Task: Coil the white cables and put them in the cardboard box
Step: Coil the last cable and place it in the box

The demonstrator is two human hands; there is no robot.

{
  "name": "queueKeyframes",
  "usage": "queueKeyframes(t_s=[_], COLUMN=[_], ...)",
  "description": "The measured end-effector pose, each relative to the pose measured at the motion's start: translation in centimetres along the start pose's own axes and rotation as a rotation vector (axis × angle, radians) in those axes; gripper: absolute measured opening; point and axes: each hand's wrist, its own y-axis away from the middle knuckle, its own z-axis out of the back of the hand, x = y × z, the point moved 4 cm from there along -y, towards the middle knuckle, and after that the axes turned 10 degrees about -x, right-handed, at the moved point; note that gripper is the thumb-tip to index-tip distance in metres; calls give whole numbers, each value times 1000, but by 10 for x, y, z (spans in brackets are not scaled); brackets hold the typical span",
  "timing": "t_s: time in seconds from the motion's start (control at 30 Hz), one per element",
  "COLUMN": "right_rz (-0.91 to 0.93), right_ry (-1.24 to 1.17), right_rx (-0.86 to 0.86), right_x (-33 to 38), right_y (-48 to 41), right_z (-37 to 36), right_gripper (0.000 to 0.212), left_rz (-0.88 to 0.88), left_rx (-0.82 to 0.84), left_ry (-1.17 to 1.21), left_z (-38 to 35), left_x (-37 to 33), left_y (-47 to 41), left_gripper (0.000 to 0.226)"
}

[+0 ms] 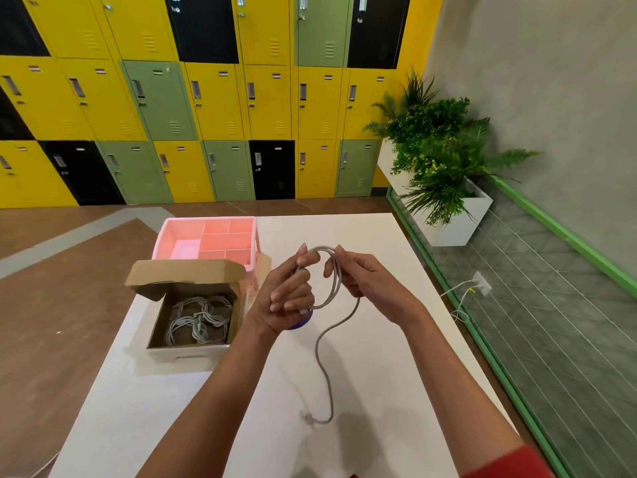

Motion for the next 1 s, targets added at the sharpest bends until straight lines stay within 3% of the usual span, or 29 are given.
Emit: queueKeyframes(t_s=[0.13,0.43,0.67,0.87,1.0], right_rz=[5,-12,-33,-105,-176], right_ry=[-69,-144,-135,-227,-125], right_rx=[44,-213,-260,-173,-38], right_x=[-2,-4,-11,-35,-50], right_y=[5,-7,-10,-7,0], right_z=[-5,-6,-8,-18,-32], right_gripper=[37,36,39,37,35], left_rz=[11,-74,-64,-180,-213], left_rx=[-6,-145,-65,-205,-189], left_ry=[44,-61,-21,-93,-74], left_z=[4,12,7,5,8], left_x=[-1,2,-2,-13,-21], left_y=[3,-3,-3,-4,-2], left_gripper=[38,42,36,43,50])
